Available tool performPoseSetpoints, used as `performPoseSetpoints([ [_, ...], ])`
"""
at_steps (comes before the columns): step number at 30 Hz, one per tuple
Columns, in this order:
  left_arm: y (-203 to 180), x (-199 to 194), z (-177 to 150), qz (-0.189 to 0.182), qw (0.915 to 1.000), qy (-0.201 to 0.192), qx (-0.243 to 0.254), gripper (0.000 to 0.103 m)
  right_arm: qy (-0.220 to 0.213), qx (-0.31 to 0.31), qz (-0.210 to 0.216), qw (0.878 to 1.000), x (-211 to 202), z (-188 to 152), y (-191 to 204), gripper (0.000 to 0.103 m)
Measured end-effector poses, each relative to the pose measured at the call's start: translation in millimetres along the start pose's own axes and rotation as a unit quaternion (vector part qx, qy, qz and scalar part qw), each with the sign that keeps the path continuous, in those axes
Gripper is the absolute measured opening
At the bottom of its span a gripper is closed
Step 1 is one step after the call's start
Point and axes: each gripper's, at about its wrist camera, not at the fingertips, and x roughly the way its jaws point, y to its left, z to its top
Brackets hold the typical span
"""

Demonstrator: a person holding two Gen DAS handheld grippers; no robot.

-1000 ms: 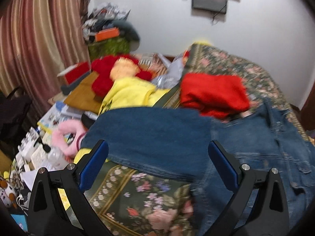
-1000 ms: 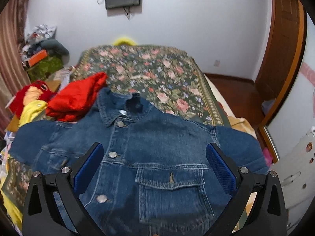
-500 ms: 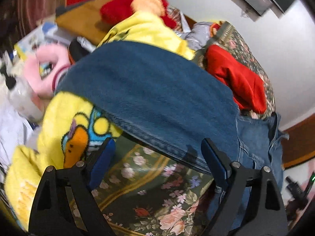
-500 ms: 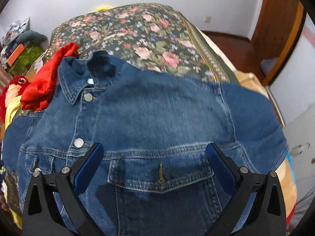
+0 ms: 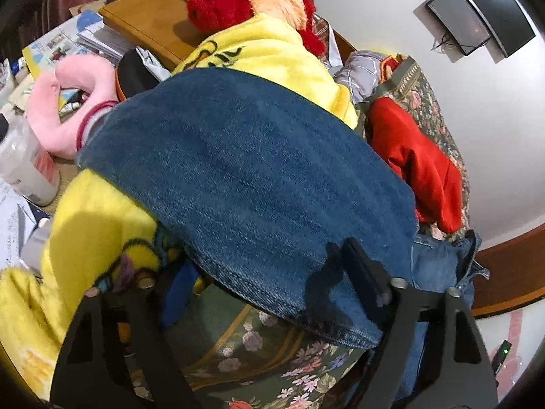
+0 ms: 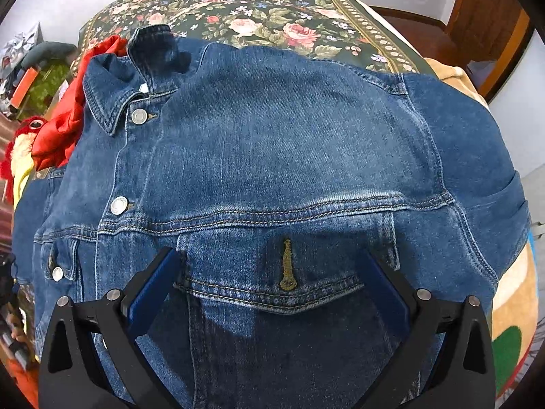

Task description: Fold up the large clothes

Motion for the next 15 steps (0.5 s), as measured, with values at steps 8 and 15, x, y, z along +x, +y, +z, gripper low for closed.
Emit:
performPoseSetpoints([
  [8,3,-8,10,0.029,0.9995,-0.012,-0.003,0.022,-0.001,-0.016,0.02,1.0,6,-3,-4,0.103],
  [15,-31,-29,18,0.033,0.9977,-0.043,0.041,0.012,0.005,-0.019,0.025,0.999,5,-2,-6,0.103],
])
